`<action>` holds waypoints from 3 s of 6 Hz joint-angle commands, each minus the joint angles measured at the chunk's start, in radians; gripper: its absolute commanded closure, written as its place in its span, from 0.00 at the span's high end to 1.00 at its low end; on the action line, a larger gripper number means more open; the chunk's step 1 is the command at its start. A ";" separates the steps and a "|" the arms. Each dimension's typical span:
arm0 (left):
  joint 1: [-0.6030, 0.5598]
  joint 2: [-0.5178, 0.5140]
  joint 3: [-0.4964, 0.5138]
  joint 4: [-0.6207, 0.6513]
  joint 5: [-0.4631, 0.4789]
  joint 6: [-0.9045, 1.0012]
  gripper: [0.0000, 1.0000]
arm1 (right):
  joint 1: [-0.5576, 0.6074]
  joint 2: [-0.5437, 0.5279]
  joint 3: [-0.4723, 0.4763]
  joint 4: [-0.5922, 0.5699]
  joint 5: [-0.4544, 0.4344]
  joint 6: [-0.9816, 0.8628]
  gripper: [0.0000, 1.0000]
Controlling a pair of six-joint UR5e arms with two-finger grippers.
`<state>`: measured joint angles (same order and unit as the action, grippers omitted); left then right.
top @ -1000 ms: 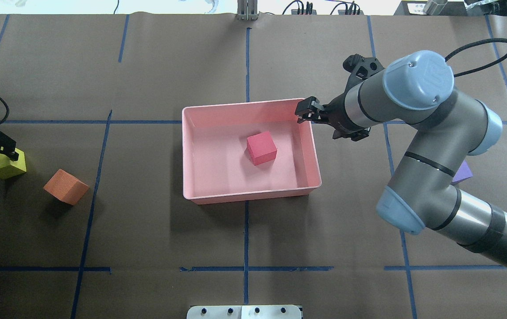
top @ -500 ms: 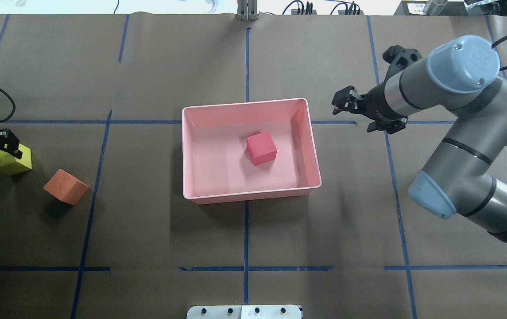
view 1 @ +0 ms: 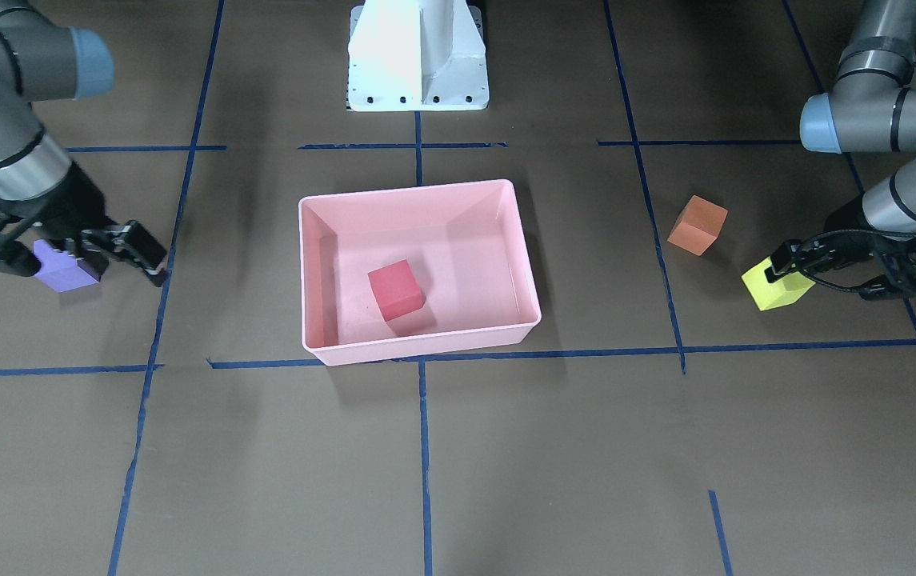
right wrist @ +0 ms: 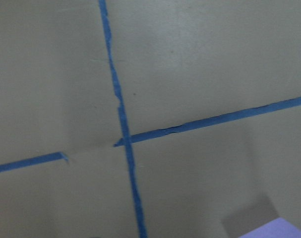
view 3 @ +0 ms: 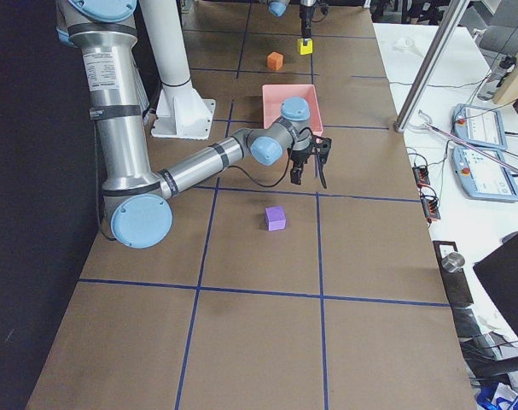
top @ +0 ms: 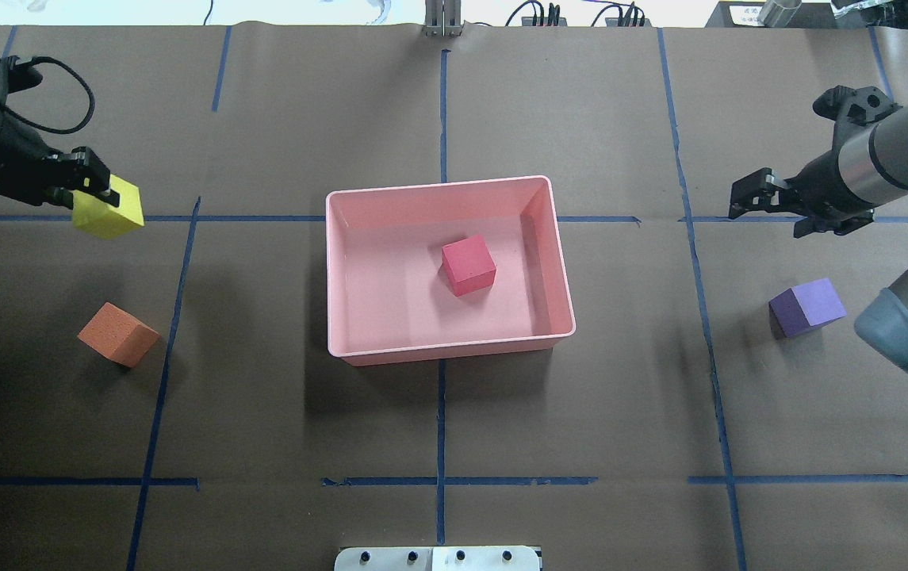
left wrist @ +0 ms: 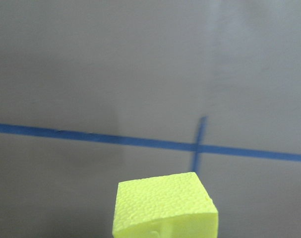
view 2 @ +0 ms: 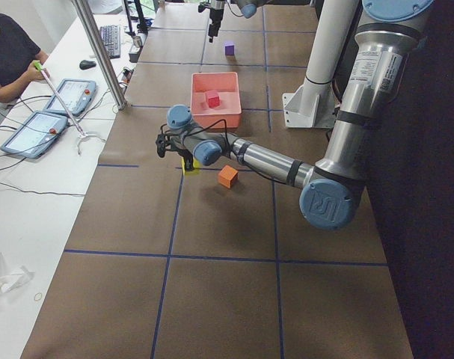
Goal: Place blocks into pink bin with both arms
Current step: 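Carry the yellow-green cube into the bin while the right gripper grasps the purple cube, then withdraw the left gripper while the right gripper carries the purple cube into the bin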
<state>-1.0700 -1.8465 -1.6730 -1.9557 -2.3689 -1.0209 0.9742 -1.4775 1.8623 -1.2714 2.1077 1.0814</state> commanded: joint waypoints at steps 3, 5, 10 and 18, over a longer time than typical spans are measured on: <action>0.197 -0.265 -0.056 0.001 0.013 -0.358 0.05 | 0.020 -0.196 0.017 0.046 0.001 -0.369 1.00; 0.360 -0.324 -0.039 -0.008 0.185 -0.366 0.19 | 0.017 -0.190 0.012 0.050 0.087 -0.467 1.00; 0.424 -0.329 -0.042 -0.012 0.286 -0.364 1.00 | -0.064 -0.136 -0.083 0.052 0.048 -0.471 1.00; 0.343 0.060 -0.306 -0.006 0.292 -0.221 0.98 | -0.054 -0.106 0.042 0.038 0.048 -0.450 0.00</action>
<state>-0.7214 -1.8777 -1.9421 -1.9616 -2.0768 -1.3076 0.9134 -1.5894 1.8359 -1.2257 2.1562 0.6072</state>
